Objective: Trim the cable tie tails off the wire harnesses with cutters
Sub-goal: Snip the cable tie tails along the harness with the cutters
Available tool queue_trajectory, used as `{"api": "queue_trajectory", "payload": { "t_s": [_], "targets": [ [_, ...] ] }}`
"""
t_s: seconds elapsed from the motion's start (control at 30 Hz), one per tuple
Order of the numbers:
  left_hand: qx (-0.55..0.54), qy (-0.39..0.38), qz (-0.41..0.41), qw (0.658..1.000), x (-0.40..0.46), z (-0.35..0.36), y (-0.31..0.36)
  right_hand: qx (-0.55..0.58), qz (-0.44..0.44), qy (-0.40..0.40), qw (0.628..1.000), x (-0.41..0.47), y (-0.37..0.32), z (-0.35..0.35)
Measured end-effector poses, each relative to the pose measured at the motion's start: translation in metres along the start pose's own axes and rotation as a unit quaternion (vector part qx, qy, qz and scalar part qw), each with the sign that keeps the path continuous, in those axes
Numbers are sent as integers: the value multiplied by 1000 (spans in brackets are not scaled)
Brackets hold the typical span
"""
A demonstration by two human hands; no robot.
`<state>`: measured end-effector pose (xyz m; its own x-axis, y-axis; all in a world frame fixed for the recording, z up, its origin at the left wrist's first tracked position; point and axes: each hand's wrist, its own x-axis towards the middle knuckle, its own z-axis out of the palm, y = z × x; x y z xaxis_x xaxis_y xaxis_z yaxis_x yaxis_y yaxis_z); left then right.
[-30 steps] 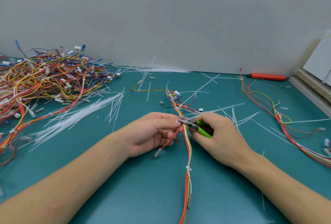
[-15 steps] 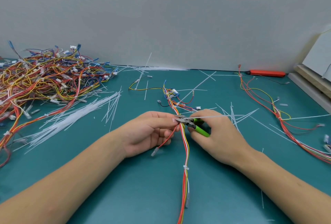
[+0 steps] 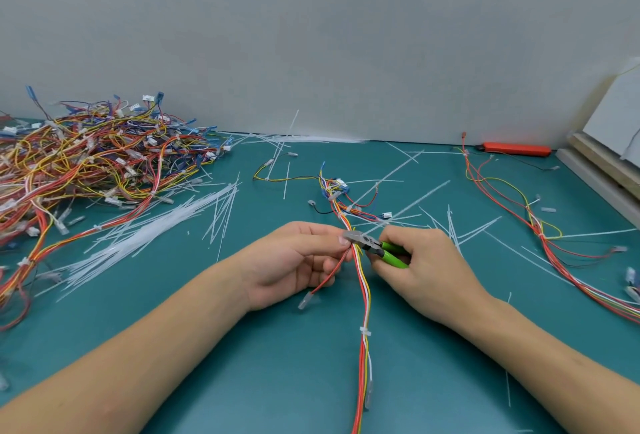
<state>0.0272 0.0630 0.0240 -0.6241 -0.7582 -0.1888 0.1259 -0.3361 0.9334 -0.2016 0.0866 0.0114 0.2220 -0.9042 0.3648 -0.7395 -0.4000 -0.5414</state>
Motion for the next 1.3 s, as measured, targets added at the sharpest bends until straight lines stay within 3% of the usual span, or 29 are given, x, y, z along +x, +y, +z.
{"api": "queue_trajectory", "payload": {
  "t_s": [0.53,1.3],
  "targets": [
    [5,4,-2,1000,1,0,0,12,-36,-4,999,1,0,-2],
    [14,-3,-4,1000,-3,3,2,16,1,-15,1000,0,1,-1]
  ]
}}
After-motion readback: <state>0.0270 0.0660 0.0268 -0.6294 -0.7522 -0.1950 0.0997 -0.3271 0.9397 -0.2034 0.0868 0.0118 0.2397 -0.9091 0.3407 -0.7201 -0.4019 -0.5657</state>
